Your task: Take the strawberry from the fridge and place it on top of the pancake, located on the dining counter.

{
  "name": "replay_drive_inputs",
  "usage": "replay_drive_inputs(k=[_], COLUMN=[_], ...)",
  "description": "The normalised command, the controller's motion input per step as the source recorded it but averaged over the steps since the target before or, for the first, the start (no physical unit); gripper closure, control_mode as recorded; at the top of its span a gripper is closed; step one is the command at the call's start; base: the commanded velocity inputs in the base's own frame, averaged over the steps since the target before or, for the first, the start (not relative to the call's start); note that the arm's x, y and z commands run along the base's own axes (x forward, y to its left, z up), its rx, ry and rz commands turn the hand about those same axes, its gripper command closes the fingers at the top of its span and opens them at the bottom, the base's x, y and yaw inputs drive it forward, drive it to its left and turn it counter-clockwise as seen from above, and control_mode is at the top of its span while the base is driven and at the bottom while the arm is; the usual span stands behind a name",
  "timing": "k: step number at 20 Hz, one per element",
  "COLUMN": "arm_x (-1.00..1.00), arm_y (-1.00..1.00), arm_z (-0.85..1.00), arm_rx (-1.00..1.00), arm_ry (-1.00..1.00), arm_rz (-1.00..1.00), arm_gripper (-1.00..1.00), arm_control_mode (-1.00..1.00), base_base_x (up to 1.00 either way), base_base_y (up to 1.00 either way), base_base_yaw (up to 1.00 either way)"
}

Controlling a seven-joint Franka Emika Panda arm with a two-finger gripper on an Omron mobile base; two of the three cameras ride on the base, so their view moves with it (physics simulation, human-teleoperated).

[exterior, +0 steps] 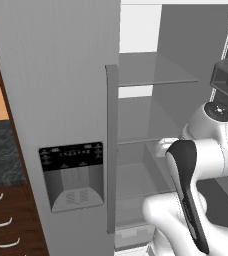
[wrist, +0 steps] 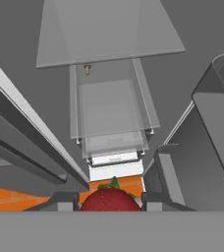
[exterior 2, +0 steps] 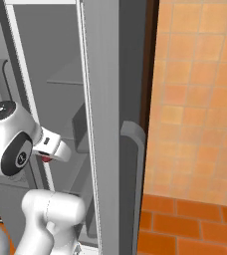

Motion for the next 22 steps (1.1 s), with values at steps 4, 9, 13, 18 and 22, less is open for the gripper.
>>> replay_drive_inputs(k=[4,9,13,18,22], arm_x=[-0.23,0.00,0.00,0.00,0.00], arm_y=[0.07,0.00,0.00,0.00,0.00], arm_z=[-0.01,0.00,0.00,0.00,0.00], arm_rx=[0.00,0.00,0.00,0.00,0.00], arm_ry=[-0.02,0.00,0.00,0.00,0.00], arm_rz=[-0.01,0.00,0.00,0.00,0.00], arm_gripper=[1.00,1.00,1.00,1.00,1.00], arm_control_mode=[1.00,1.00,1.00,1.00,1.00], base_base_x=[-0.30,-0.81,-0.66,-0.59,-0.51], base_base_y=[0.29,0.57,0.23,0.00,0.00], base_base_yaw=[-0.07,-0.43,-0.73,-0.87,-0.89])
